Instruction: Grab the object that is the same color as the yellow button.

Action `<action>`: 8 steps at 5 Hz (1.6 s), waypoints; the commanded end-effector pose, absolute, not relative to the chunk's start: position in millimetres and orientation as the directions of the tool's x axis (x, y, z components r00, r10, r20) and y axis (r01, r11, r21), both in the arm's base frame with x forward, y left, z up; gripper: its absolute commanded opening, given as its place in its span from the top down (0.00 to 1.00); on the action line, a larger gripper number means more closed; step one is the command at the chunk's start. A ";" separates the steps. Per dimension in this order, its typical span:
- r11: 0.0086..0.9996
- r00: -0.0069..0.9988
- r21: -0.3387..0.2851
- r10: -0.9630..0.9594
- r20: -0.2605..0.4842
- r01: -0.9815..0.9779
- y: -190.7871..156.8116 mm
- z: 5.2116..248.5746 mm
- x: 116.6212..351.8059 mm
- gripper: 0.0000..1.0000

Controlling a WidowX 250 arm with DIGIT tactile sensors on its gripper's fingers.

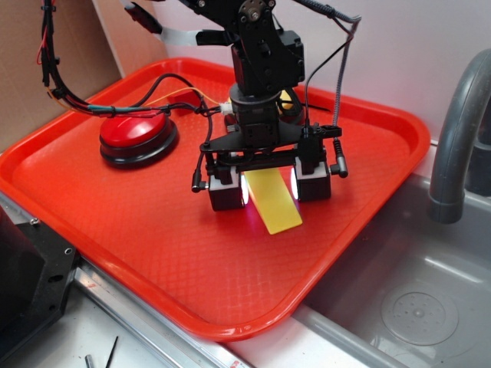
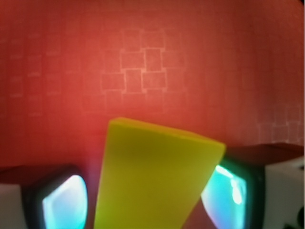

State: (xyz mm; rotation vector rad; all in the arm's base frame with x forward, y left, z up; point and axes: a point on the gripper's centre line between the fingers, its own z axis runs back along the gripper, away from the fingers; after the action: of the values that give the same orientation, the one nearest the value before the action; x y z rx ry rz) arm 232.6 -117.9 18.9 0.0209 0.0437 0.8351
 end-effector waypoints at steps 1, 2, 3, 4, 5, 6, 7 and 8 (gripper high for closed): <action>0.655 0.652 0.068 0.756 -0.055 -0.753 -102.2 20.9 239.2 0.00; 0.635 0.631 0.079 0.773 -0.067 -0.769 -103.3 20.9 238.2 1.00; 0.655 0.654 0.068 0.755 -0.048 -0.752 -103.4 24.2 239.7 1.00; 0.693 0.694 0.075 0.720 -0.015 -0.717 -101.2 30.2 241.9 1.00; 0.831 0.830 0.103 0.522 0.195 -0.547 -92.7 82.9 249.0 1.00; 0.924 0.889 0.151 0.278 0.364 -0.351 -95.7 135.4 243.3 1.00; 0.990 0.938 0.091 0.073 0.339 -0.109 -97.1 185.1 223.9 1.00; 0.991 0.942 -0.049 0.132 0.309 -0.123 -93.8 219.1 209.1 1.00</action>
State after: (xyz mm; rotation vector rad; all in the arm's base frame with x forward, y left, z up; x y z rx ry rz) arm 197.4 -100.4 202.1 0.0030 -0.2709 0.1311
